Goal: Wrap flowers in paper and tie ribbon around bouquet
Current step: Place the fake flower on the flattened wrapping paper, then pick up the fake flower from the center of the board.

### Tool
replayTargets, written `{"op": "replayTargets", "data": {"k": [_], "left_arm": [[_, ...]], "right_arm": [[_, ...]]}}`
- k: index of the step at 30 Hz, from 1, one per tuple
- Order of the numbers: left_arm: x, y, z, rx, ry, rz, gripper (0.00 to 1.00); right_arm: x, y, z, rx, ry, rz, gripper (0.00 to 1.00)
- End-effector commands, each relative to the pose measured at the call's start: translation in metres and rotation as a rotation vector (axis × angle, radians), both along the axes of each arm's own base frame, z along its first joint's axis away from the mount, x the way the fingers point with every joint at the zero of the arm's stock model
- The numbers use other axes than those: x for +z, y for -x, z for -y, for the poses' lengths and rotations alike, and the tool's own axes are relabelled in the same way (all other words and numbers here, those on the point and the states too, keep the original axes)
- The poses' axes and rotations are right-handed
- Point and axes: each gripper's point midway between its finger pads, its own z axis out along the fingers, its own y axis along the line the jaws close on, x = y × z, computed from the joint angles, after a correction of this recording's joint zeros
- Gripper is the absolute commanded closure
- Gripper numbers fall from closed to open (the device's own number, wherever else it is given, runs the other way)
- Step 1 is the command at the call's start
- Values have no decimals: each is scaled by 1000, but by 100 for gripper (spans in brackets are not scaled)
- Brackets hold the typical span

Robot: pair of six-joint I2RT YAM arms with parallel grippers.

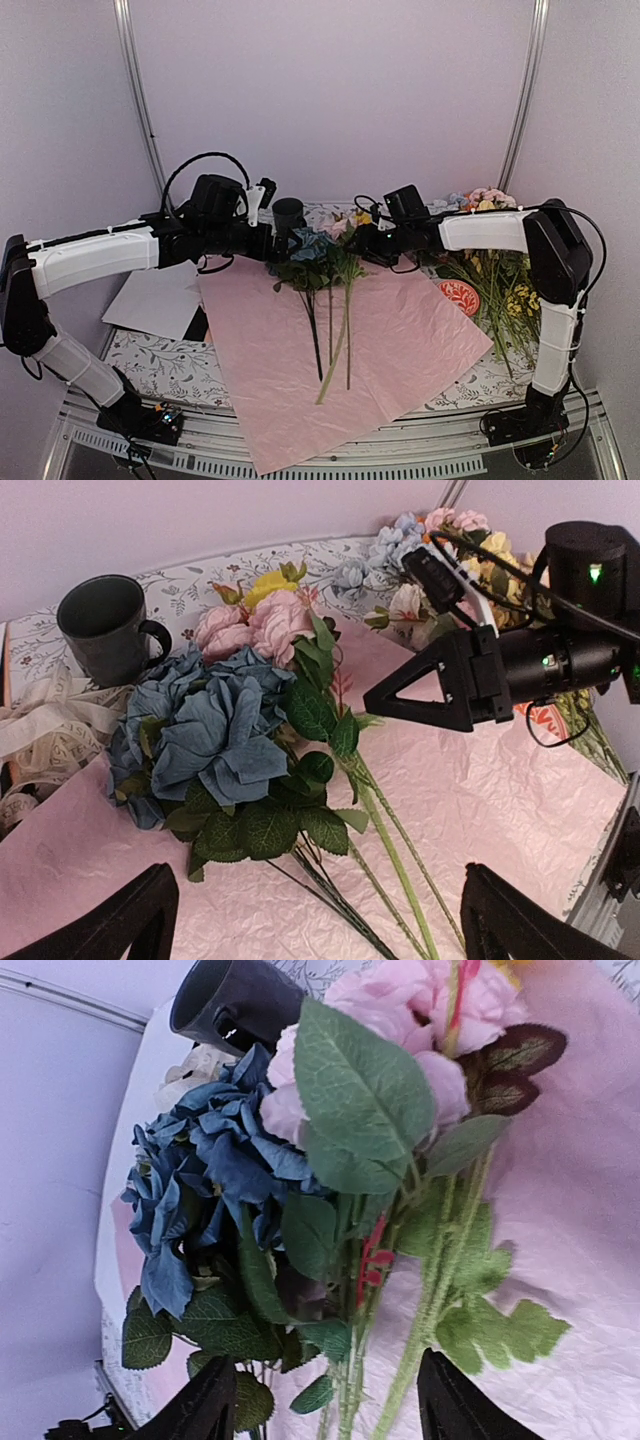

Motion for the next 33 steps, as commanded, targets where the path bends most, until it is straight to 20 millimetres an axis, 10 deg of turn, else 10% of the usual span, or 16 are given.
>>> {"op": "replayTargets", "data": {"k": [1,9,18,26,33], "left_arm": [[7,-2,-8,17,-3,21,1],[9,-3,-8,20,2,21,1],[9,-3,-10,29,0,24,1],[6,-3,-9,28,-4,13,1],[2,-2,-13,35,-21,9,1]], "right_arm": [[72,-9,47,-51,170,176,34],[152,-11,189,-244,276,295,30],[114,3,359,-482,516,116,56],[28,2,366,-432,574,-81,64],[3,-14,371,-429,594,-109,74]]}}
